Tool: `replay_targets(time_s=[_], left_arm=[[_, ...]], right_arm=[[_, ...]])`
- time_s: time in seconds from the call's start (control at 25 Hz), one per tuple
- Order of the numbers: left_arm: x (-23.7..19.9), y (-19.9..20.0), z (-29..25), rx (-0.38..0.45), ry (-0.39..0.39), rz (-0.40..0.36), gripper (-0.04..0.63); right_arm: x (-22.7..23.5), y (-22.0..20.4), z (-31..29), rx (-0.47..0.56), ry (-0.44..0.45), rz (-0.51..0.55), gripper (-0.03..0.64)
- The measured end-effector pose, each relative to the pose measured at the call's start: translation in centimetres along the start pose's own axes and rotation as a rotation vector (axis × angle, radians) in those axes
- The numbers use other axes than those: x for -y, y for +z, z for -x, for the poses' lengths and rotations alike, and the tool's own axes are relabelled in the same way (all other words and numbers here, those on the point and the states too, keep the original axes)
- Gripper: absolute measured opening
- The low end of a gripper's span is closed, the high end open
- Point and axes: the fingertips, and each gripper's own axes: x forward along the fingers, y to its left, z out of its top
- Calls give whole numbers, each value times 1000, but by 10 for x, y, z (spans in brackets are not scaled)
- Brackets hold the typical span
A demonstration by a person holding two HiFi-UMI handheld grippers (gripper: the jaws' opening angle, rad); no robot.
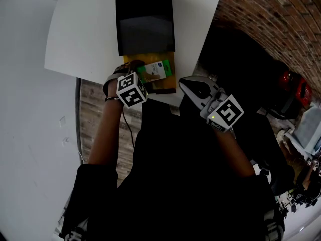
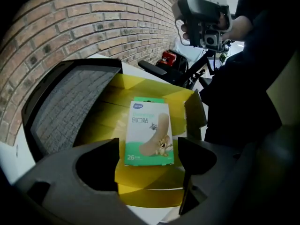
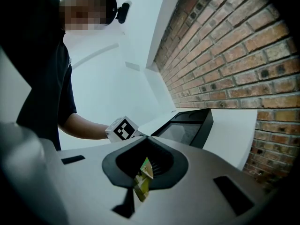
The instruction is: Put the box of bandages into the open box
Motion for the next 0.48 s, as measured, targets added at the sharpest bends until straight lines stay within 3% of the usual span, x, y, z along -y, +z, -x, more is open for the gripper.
replay_targets(time_s=[0.24, 0.48], left_arm=[[-2, 3, 3, 19, -1, -1, 385], [0, 14, 17, 102, -17, -2, 385]], right_arm=[[2, 2, 0, 7, 4, -3, 6], [7, 7, -1, 9, -8, 5, 6]])
